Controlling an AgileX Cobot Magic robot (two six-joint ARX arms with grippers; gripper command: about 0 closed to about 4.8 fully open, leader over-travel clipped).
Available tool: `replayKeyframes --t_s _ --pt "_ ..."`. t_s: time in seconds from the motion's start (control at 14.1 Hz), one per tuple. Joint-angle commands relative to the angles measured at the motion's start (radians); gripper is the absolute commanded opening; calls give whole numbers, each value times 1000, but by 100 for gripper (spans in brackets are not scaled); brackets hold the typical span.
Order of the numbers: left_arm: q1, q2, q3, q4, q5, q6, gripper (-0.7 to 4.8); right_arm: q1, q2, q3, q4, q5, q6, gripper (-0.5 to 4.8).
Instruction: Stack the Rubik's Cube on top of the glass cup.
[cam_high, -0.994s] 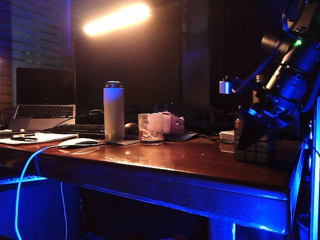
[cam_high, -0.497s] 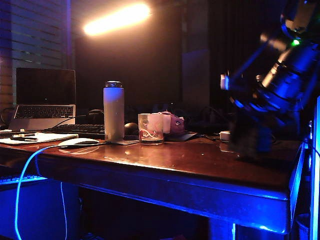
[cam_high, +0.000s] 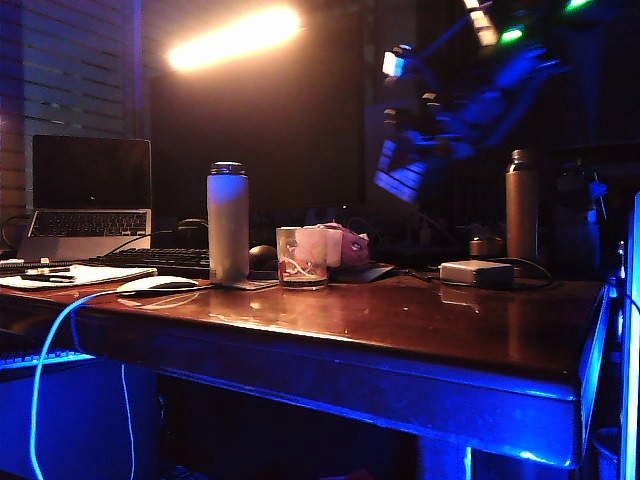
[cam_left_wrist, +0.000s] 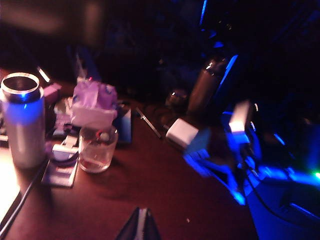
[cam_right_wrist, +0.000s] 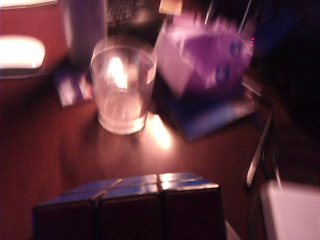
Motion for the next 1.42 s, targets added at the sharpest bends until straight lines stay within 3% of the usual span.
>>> replayKeyframes --t_s 0.07,0.28,0.43,0.64,0.99,1.28,1.42 --pt "-1 18 5 1 4 3 -3 18 135 185 28 -2 56 305" --pt "-1 60 5 35 2 9 -3 36 274 366 26 -1 72 305" --pt "-1 131 6 141 -4 8 -3 47 295 402 8 2 72 305" --pt "-3 362 21 388 -11 -65 -3 47 293 402 -29 2 103 305" --pt "-66 794 382 412 -56 -30 -3 48 285 402 -27 2 103 305" --pt "-114 1038 609 442 -271 -34 -3 48 258 402 -23 3 103 305" --pt "-126 1126 687 462 -325 -35 -3 48 242 402 -24 2 111 305"
